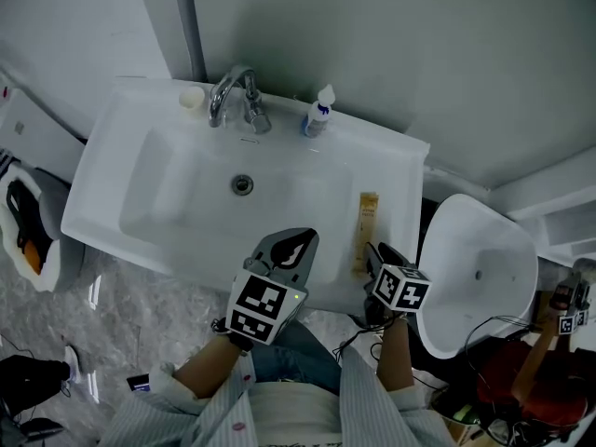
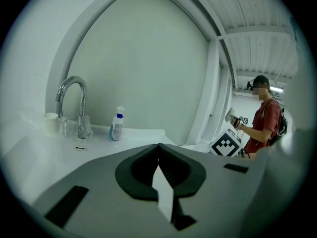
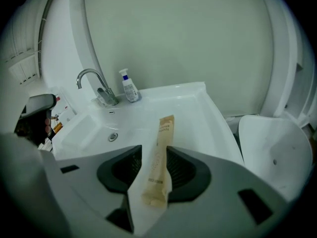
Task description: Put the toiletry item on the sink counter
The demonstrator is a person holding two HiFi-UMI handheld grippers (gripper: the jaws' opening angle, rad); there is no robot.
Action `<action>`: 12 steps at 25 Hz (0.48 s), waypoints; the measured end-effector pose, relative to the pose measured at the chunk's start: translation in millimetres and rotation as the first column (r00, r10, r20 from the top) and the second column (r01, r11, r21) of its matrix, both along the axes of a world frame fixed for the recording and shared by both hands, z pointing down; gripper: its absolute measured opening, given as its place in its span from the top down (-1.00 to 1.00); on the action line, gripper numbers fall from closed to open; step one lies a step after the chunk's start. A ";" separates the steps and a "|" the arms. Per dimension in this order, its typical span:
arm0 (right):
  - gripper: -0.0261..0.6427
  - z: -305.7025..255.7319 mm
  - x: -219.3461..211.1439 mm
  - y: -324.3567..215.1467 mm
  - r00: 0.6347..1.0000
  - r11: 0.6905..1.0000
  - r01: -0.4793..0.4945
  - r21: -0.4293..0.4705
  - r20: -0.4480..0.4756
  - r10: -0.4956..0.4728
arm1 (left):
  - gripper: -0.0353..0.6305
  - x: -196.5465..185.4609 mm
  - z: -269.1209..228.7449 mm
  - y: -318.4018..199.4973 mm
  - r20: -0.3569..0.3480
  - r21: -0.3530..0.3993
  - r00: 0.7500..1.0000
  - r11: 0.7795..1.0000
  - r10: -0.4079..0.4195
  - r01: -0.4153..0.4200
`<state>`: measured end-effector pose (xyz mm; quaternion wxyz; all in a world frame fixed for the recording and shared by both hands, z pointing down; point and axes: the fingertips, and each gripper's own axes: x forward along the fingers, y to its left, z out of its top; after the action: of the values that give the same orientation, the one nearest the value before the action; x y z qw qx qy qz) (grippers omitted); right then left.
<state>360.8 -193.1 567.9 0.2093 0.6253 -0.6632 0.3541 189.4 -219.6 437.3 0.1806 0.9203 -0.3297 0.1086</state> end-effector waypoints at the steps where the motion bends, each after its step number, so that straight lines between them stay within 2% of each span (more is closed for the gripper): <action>1: 0.47 -5.3 -4.1 -1.7 1.000 1.000 0.013 0.011 -0.001 -0.013 | 0.85 -1.2 -0.7 0.1 0.000 -0.001 1.000 1.000 -0.002 0.002; 7: 0.47 -47.9 -34.9 -18.2 0.994 0.990 0.104 0.099 -0.001 -0.105 | 0.85 -9.8 -8.7 -3.2 0.003 0.018 1.000 1.000 -0.018 0.018; 12: 0.47 -94.9 -65.9 -34.7 0.983 0.963 0.177 0.204 0.014 -0.184 | 0.85 -17.1 -19.3 -7.2 -0.002 0.033 0.999 0.999 -0.040 0.040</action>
<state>294.9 -227.8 473.0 0.1653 0.5744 -0.7533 0.2744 172.4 -226.8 418.0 0.1679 0.9164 -0.3496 0.0989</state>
